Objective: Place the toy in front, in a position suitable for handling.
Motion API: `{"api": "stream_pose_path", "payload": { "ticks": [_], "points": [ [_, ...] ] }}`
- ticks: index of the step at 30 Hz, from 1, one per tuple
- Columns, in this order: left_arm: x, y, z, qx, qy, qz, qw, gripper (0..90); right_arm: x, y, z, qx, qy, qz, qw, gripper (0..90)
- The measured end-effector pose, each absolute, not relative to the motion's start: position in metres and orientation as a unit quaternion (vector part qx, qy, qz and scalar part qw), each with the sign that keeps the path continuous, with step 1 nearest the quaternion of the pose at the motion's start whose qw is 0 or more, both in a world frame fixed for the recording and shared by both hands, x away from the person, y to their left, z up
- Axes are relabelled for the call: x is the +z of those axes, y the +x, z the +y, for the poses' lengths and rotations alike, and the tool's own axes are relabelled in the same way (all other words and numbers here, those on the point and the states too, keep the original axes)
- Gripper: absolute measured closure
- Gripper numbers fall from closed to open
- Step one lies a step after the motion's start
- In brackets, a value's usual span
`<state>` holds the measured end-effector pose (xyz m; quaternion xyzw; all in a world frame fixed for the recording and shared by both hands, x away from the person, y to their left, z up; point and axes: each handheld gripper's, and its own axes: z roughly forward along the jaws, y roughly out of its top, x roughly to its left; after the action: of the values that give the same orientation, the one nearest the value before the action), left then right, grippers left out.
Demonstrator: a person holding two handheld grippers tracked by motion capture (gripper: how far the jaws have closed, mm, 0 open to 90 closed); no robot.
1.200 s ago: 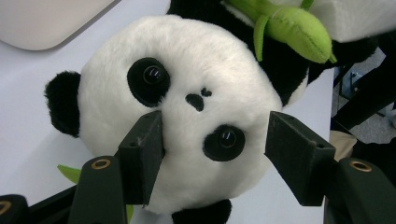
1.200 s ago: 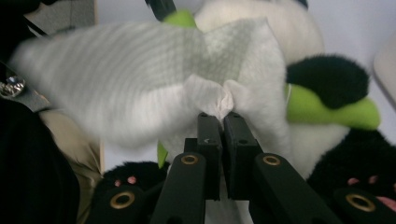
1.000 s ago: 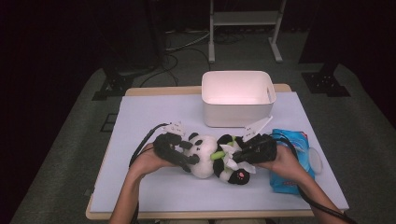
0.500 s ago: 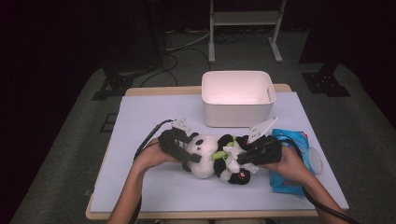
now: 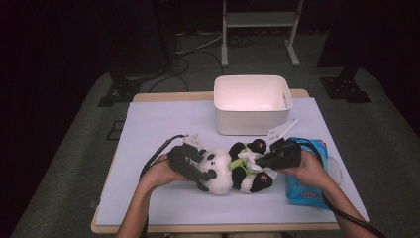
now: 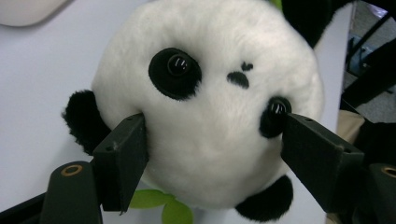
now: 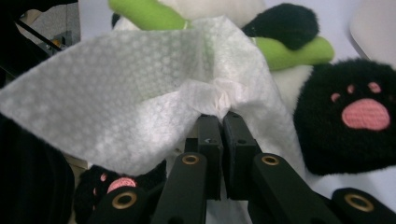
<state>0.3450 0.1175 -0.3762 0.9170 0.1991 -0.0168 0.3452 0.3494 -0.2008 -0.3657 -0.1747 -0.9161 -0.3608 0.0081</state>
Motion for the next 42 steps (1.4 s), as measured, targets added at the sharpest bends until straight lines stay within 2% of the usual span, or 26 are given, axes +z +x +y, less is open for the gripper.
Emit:
{"api": "stream_pose_path", "payload": {
  "ticks": [6, 11, 22, 33, 42],
  "points": [
    [-0.377, 0.344, 0.124, -0.002, 0.907, 0.206, 0.366, 23.8, -0.366, 0.346, -0.206, -0.361, -0.177, -0.916, 0.005, 86.3],
    [-0.378, 0.347, 0.124, 0.010, 0.900, 0.212, 0.382, 17.2, -0.366, 0.336, -0.208, -0.356, -0.171, -0.919, 0.013, 86.2],
    [-0.381, 0.345, 0.122, 0.003, 0.902, 0.198, 0.383, 22.4, -0.356, 0.329, -0.196, -0.353, -0.154, -0.922, 0.017, 86.2],
    [-0.383, 0.343, 0.122, 0.006, 0.901, 0.203, 0.384, 23.0, -0.346, 0.349, -0.174, -0.362, -0.150, -0.920, 0.011, 86.3],
    [-0.384, 0.345, 0.124, 0.000, 0.898, 0.203, 0.390, 23.2, -0.356, 0.350, -0.186, -0.372, -0.161, -0.914, 0.021, 86.2]
  ]
}}
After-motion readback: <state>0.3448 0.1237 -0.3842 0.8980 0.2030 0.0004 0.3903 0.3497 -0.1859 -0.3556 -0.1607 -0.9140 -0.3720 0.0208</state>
